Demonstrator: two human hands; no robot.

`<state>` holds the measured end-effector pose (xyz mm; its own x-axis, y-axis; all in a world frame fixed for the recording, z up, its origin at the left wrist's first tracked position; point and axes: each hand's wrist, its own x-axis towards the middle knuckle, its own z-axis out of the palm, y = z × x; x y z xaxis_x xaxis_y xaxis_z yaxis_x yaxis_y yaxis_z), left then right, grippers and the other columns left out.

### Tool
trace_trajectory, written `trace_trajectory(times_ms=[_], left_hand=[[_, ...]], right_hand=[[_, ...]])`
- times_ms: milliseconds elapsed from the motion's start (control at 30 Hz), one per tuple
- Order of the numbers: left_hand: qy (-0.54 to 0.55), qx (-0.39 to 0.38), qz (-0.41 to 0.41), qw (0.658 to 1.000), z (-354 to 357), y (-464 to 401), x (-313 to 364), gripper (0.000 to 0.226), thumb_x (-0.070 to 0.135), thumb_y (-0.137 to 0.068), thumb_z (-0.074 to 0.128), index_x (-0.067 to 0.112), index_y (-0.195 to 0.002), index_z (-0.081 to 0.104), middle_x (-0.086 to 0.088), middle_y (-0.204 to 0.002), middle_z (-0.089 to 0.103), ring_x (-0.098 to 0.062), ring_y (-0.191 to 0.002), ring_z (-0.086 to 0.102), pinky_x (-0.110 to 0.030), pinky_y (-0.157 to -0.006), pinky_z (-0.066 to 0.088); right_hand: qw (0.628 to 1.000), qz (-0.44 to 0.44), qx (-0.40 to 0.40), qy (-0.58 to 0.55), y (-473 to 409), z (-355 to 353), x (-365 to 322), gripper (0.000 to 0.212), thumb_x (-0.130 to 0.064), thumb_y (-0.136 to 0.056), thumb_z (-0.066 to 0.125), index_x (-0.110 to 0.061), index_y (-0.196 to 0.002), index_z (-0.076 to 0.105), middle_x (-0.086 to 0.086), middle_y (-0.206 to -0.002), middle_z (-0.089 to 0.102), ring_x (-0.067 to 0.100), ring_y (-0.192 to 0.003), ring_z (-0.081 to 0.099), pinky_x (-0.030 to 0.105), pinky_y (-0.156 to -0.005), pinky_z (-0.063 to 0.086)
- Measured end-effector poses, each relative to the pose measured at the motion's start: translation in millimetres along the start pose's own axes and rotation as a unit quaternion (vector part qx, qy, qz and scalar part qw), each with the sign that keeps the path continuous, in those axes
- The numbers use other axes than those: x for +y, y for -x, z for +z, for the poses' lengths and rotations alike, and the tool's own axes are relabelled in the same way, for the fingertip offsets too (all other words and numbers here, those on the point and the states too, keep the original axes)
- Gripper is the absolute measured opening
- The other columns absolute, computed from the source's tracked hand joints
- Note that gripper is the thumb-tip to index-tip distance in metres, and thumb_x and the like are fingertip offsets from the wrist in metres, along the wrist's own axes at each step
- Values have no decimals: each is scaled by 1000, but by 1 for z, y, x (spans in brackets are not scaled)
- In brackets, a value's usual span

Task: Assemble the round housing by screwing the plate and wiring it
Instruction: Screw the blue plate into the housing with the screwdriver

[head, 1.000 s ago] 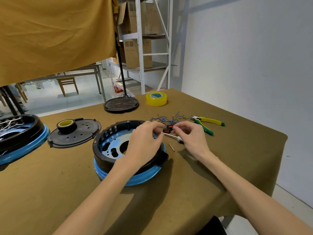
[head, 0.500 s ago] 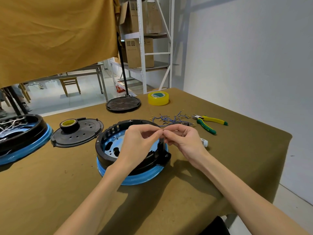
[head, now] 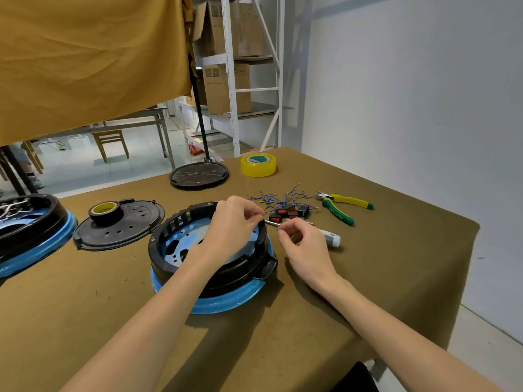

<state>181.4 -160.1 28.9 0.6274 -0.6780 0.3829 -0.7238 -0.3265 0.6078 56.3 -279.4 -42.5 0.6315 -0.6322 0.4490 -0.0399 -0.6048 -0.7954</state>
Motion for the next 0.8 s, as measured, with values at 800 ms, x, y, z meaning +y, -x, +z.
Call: trace_trajectory(times_ms=[800], left_hand=[[-50, -110, 50, 991, -37, 66, -30, 29, 54, -100, 53, 37, -111, 73, 26, -96, 69, 8, -93, 62, -29, -81, 58]], right_hand=[[960, 202, -132, -140, -42, 4, -43, 18, -23, -97, 71, -9, -108, 67, 0, -66, 60, 11, -47, 55, 23, -39, 39]])
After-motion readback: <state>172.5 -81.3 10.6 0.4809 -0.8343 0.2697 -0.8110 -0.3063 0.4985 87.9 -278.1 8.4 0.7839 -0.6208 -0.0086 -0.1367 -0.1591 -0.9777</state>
